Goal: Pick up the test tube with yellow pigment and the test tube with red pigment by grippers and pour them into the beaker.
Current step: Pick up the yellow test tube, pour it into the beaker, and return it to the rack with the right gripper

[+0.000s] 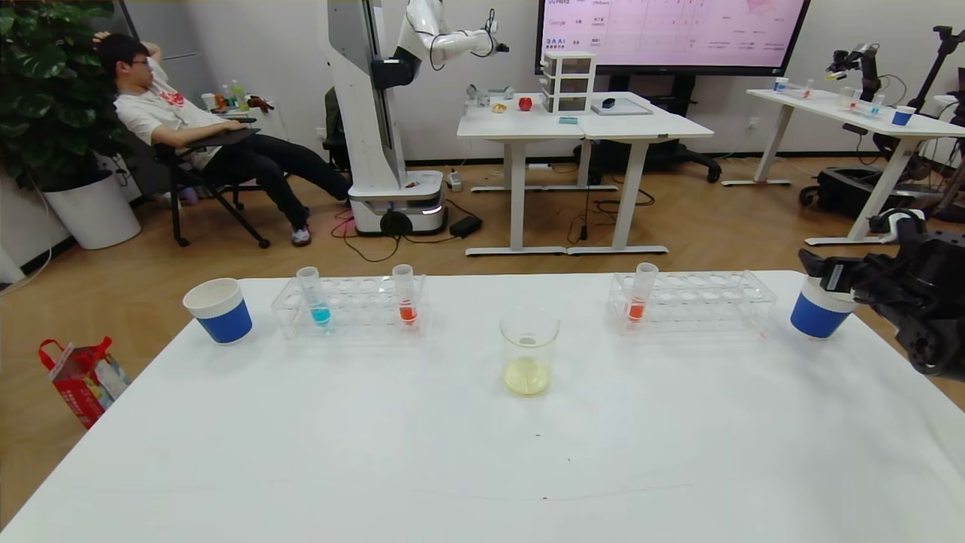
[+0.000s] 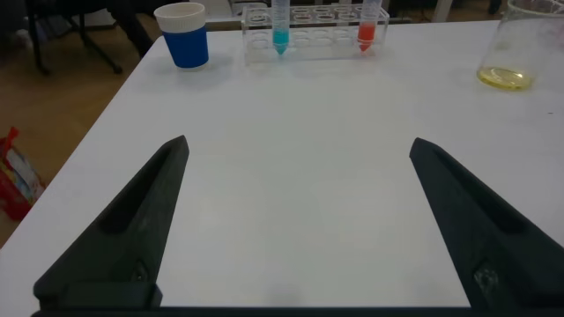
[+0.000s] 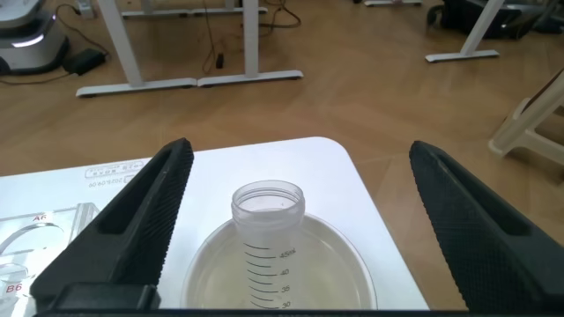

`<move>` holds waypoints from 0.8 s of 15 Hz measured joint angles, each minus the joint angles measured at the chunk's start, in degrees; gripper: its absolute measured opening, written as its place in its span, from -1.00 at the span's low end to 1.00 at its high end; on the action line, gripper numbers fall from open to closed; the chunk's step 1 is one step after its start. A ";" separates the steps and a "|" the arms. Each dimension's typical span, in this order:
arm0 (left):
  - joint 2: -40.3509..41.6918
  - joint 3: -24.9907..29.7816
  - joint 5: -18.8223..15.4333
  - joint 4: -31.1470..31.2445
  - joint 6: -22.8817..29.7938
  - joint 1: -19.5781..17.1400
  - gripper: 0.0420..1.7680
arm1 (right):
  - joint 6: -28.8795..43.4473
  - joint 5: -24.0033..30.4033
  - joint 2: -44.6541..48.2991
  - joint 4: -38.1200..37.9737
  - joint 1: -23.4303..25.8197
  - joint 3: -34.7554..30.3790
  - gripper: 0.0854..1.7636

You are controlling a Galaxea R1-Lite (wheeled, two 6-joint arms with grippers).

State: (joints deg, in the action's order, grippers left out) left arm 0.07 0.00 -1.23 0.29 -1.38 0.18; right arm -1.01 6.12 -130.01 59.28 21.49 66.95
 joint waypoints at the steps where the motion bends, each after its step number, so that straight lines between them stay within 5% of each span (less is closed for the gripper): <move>1: 0.00 0.00 0.00 -0.02 -0.02 0.00 0.98 | -0.02 0.00 -0.04 0.11 -0.09 -0.02 0.97; 6: 0.00 0.00 0.02 -0.02 -0.02 0.02 0.98 | 0.33 0.13 2.29 -0.94 -3.47 1.77 0.97; 12: 0.00 0.00 0.00 -0.02 -0.05 0.02 0.98 | 2.72 -4.94 11.76 -10.61 -19.70 4.41 0.97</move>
State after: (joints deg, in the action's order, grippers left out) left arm 0.07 0.00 -1.23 0.27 -1.43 0.21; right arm 1.71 1.18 -118.25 48.68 1.79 71.36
